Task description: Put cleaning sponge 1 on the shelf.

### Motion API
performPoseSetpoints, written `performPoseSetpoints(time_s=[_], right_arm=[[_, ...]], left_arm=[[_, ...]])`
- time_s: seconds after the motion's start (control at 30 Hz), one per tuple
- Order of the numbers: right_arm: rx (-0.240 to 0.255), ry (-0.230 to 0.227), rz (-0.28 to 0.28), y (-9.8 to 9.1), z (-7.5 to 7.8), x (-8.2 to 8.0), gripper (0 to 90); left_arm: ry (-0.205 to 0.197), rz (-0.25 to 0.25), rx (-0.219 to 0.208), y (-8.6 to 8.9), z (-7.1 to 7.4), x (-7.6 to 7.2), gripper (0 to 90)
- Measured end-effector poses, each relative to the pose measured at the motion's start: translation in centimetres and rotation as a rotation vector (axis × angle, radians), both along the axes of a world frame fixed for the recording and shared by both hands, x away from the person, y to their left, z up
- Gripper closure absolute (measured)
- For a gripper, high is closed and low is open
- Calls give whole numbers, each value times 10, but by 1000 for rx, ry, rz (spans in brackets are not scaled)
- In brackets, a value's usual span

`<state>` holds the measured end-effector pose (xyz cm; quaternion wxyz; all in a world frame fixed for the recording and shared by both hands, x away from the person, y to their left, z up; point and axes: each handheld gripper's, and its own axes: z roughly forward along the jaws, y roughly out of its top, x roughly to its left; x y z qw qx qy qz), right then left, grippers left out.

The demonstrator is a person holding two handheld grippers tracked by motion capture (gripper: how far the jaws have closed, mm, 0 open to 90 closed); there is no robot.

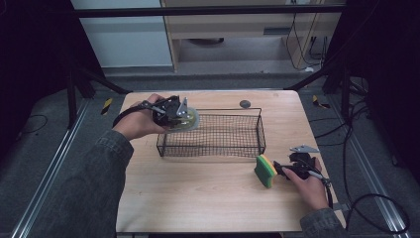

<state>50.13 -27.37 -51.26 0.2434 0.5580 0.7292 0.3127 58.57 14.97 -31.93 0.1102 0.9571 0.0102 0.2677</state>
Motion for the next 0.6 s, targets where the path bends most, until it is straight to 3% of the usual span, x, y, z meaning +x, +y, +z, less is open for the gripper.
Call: performPoseSetpoints(time_s=[0.6], right_arm=[[-2, -2, 3, 0, 0, 0, 27]], left_arm=[[71, 21, 2, 5, -25, 16, 705]])
